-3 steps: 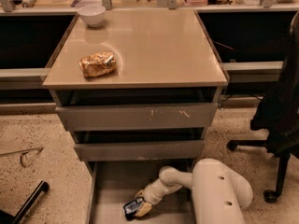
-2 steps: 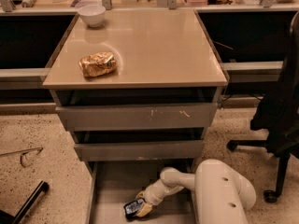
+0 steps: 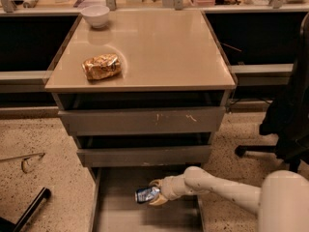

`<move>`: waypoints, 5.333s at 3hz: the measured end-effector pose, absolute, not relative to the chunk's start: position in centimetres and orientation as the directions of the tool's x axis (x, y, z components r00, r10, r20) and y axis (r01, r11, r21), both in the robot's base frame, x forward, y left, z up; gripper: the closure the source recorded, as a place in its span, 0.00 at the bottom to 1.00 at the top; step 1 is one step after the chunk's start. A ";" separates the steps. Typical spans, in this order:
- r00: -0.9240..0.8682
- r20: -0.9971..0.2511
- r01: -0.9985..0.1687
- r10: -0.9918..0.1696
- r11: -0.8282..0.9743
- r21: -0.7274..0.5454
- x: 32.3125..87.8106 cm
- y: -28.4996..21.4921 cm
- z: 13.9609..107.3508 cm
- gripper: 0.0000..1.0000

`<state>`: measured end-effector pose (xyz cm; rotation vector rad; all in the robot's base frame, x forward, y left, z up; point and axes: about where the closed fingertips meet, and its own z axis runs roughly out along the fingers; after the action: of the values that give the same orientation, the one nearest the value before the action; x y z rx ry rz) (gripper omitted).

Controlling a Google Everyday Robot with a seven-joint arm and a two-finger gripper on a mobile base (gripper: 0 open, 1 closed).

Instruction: Pick pepsi can from bottom drawer and place on counter

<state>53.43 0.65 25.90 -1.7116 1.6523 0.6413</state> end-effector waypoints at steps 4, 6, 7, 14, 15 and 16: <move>0.125 -0.704 -0.931 -0.699 0.162 -0.327 47.1 -5.9 39.6 1.00; 0.196 -0.679 -0.887 -0.708 0.166 -0.430 47.4 -4.7 47.2 1.00; 0.274 -0.638 -0.838 -0.720 0.147 -0.526 47.5 -2.8 55.4 1.00; 0.562 -0.330 -0.379 -0.758 0.118 -0.918 55.2 0.6 85.6 1.00; 0.554 -0.263 -0.283 -0.790 0.119 -0.952 59.2 -0.8 89.7 1.00; 0.519 -0.272 -0.242 -0.810 0.166 -0.956 63.4 -2.0 92.5 1.00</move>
Offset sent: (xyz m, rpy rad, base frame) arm -0.1846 -0.0509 0.1698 -0.0263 -0.1772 -0.1095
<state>63.44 -1.99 92.50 -1.3866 0.9966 -0.5189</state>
